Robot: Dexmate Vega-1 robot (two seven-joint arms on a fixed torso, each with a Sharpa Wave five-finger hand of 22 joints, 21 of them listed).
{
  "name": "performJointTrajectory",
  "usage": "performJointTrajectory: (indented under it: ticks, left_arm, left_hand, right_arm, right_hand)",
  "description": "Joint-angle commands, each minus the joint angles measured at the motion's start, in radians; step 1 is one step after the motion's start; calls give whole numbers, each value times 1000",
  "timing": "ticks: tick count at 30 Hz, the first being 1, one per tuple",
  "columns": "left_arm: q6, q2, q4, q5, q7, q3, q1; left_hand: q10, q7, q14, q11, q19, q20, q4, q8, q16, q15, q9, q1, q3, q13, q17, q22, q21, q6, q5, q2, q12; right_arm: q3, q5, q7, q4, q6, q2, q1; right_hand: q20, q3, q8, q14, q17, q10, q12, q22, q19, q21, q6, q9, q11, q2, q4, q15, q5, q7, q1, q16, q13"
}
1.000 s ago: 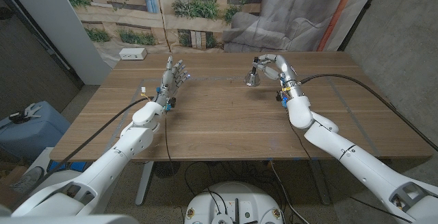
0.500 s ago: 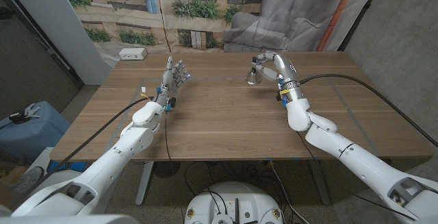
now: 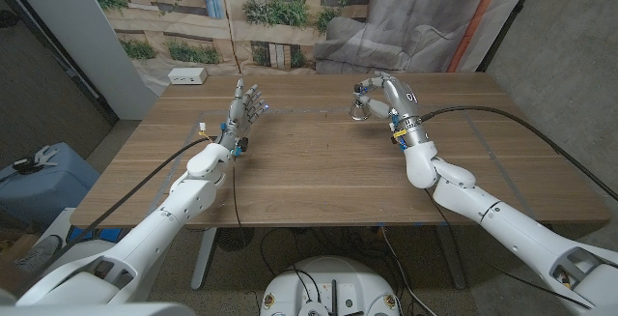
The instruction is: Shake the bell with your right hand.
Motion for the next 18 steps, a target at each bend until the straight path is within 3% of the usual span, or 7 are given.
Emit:
performJointTrajectory:
  ticks: [1, 18]
  left_arm:
    - [0, 0, 0, 0, 0, 0, 0]
    - [-1, 0, 1, 0, 0, 0, 0]
  left_hand:
    - [3, -6, 7, -4, 8, -3, 7, 6, 6, -98, 4, -1, 2, 5, 5, 6, 7, 0, 6, 8, 6]
    - [3, -6, 7, -6, 8, -2, 7, 6, 6, -97, 4, -1, 2, 5, 5, 6, 7, 0, 6, 8, 5]
  right_arm:
    - [6, 73, 66, -20, -27, 2, -7]
    - [51, 256, 210, -66, -66, 15, -29]
  right_hand:
    - [-69, -2, 7, 12, 3, 4, 3, 5, 5, 2, 36, 2, 2, 10, 0, -164, 7, -35, 6, -2, 1]
    - [-67, -7, 2, 19, 4, 8, 5, 5, 4, 1, 25, 3, 3, 14, 9, -161, 8, -25, -3, -4, 7]
